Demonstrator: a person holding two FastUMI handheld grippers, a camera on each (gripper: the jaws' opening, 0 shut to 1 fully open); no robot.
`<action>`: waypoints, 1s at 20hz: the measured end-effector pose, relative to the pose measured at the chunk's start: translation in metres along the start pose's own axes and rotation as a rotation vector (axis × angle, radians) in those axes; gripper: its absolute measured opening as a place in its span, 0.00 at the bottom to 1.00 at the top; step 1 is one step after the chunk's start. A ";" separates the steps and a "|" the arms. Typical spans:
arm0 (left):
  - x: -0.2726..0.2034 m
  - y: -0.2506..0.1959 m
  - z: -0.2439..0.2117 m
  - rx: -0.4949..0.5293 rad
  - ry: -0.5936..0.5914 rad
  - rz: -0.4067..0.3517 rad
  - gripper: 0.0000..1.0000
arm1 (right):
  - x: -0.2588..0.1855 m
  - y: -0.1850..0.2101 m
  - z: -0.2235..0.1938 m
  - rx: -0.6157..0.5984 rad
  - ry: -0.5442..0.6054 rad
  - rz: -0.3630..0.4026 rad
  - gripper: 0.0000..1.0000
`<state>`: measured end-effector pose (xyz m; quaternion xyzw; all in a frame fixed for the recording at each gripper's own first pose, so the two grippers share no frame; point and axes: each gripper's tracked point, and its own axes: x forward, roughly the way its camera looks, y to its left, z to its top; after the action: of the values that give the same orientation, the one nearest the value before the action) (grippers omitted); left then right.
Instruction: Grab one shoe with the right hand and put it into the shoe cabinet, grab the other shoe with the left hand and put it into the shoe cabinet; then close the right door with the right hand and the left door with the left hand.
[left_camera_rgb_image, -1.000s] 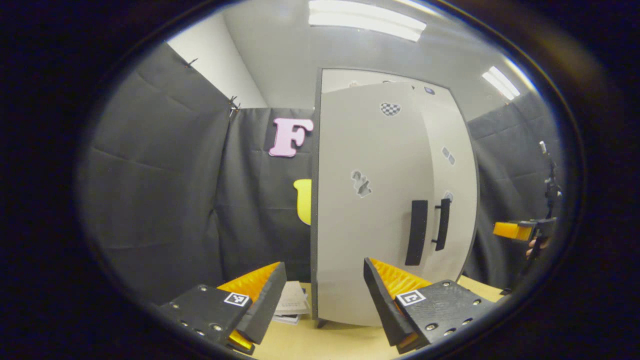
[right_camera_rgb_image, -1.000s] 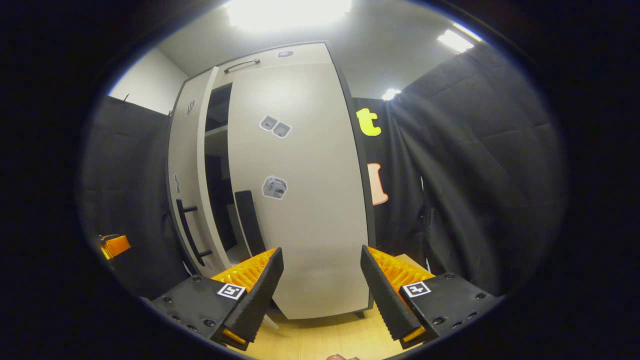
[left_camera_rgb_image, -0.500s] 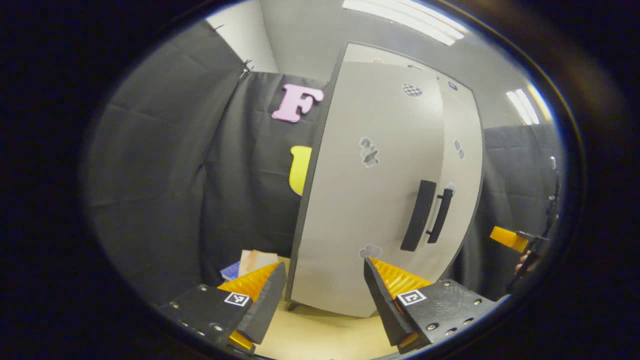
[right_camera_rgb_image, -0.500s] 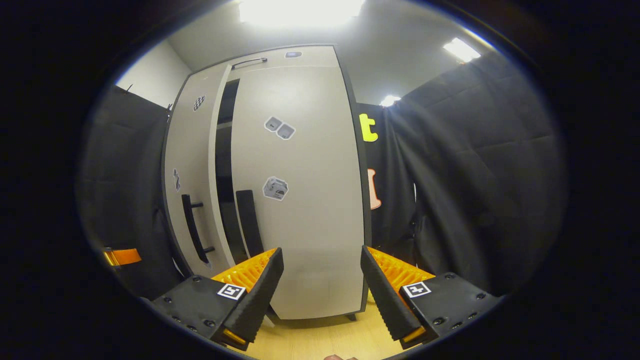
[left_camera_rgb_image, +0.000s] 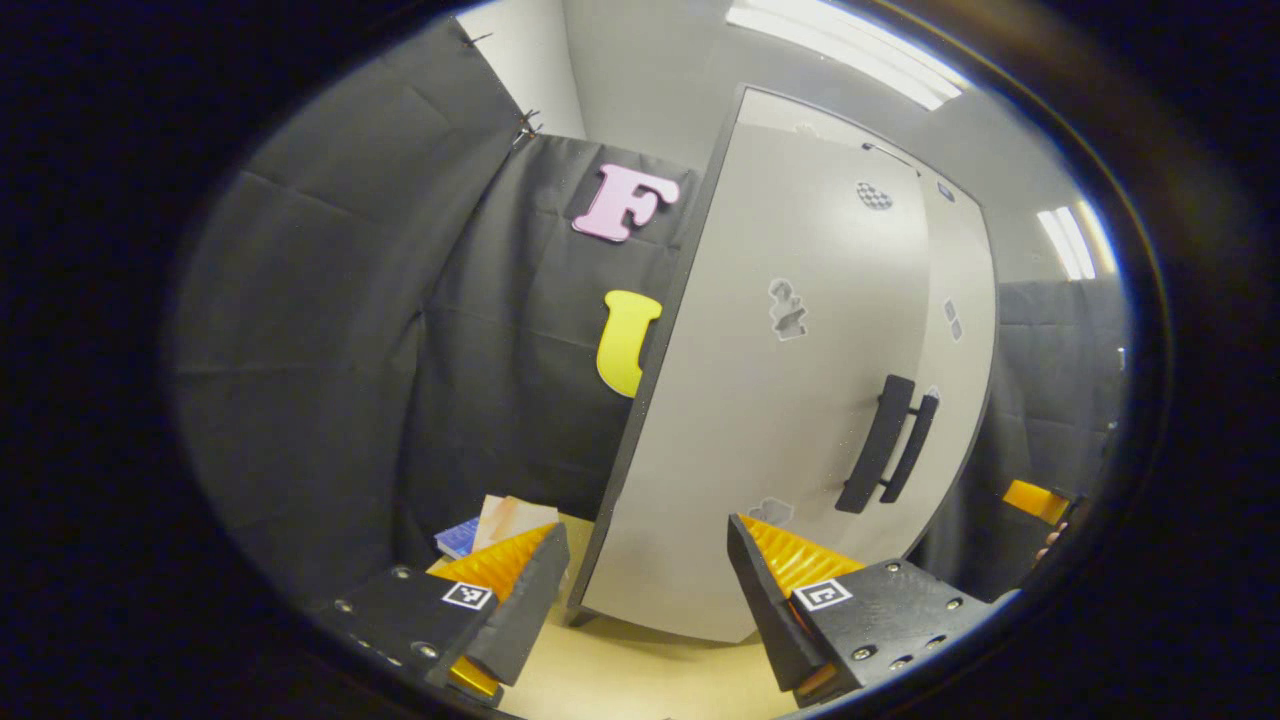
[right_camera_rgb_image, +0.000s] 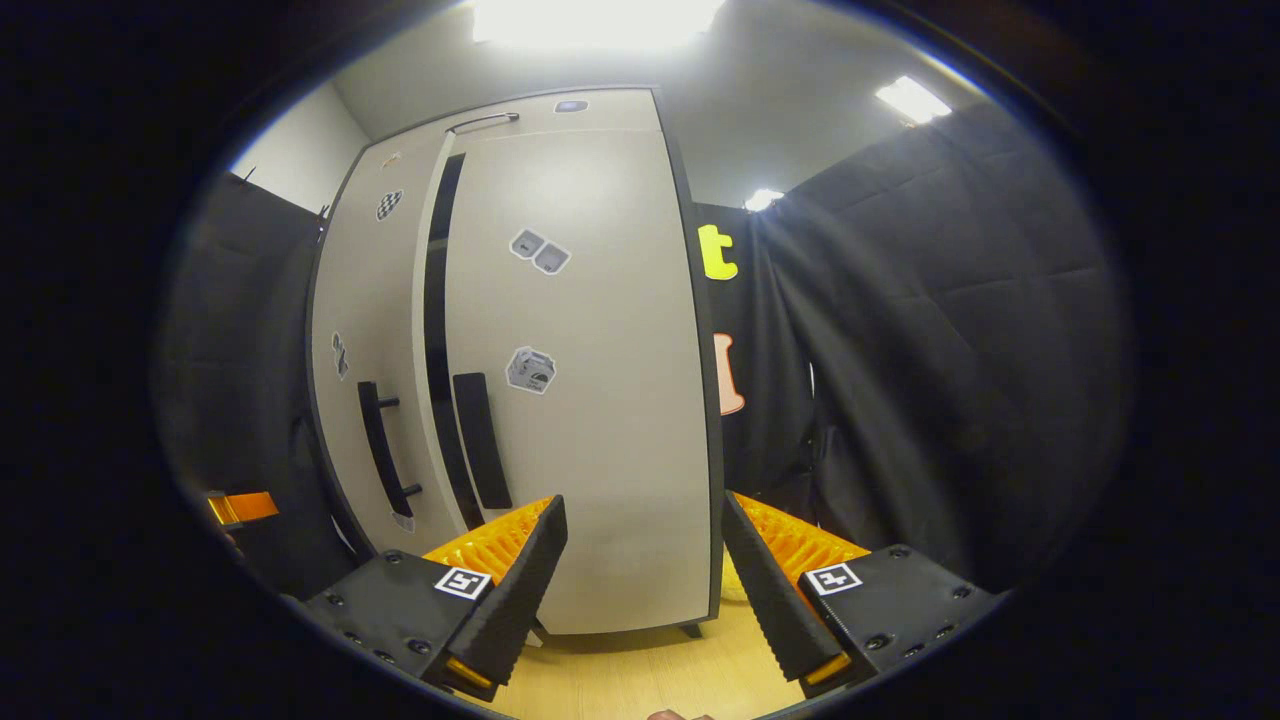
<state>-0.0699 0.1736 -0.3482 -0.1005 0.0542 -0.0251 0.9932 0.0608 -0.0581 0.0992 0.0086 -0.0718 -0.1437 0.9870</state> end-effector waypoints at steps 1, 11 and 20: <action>0.001 0.002 0.002 0.002 -0.009 0.001 0.92 | 0.000 -0.001 0.001 -0.010 -0.002 -0.005 0.98; 0.030 0.026 -0.004 0.028 -0.051 0.020 0.92 | 0.010 -0.004 -0.007 0.009 0.055 -0.001 0.98; 0.007 0.064 0.008 0.073 -0.106 0.087 0.92 | 0.036 0.028 -0.035 -0.015 0.128 0.072 0.98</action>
<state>-0.0595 0.2370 -0.3545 -0.0628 0.0048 0.0216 0.9978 0.1077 -0.0414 0.0702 0.0076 -0.0078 -0.1077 0.9941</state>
